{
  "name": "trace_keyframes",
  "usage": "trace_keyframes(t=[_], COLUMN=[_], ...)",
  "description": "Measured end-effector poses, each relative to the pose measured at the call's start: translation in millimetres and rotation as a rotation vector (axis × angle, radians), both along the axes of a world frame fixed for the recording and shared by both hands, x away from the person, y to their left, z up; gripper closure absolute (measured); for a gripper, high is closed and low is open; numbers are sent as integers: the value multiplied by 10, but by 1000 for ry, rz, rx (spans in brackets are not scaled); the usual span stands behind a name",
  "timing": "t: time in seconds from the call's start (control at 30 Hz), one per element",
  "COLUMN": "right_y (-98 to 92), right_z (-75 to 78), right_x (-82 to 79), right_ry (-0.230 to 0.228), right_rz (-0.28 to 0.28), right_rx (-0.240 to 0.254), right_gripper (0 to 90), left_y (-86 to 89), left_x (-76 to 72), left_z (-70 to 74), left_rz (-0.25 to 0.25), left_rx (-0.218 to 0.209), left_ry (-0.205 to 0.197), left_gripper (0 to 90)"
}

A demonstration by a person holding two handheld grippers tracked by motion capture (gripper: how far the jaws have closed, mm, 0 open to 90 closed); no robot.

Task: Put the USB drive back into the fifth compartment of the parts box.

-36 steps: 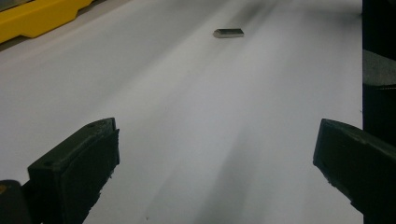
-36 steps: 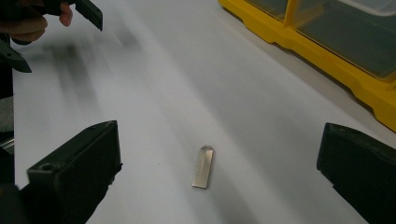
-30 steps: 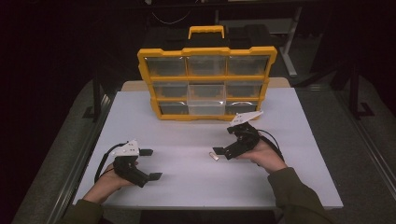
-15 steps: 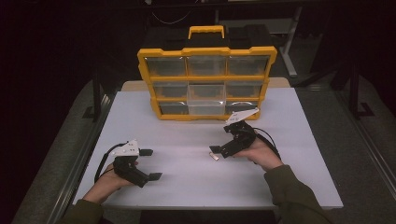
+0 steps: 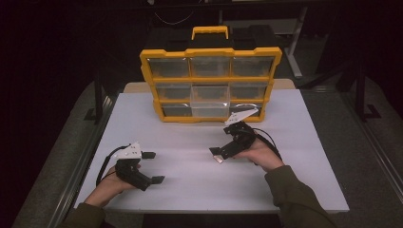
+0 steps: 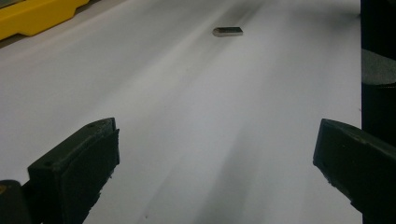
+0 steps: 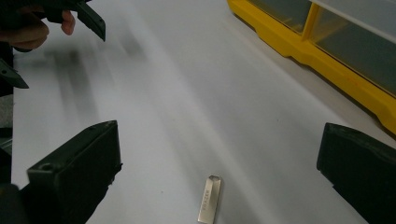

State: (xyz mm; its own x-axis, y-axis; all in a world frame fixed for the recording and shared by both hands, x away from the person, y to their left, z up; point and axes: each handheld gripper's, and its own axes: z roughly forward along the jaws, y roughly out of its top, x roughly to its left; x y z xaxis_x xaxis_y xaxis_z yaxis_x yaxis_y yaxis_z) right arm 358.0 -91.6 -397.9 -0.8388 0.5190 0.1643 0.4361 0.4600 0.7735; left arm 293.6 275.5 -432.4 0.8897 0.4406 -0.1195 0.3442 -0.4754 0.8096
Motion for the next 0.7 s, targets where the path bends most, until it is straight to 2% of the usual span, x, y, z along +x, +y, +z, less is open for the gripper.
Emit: trace_keyframes(t=[0.7], right_y=[149], right_z=[-52], right_x=[64], right_ry=[14], right_rz=[7], right_rx=[-23], right_gripper=[0], left_y=[0], left_x=[-6], left_z=[2], left_rz=[-3], left_rx=[2], left_ry=[-4], left_gripper=[0])
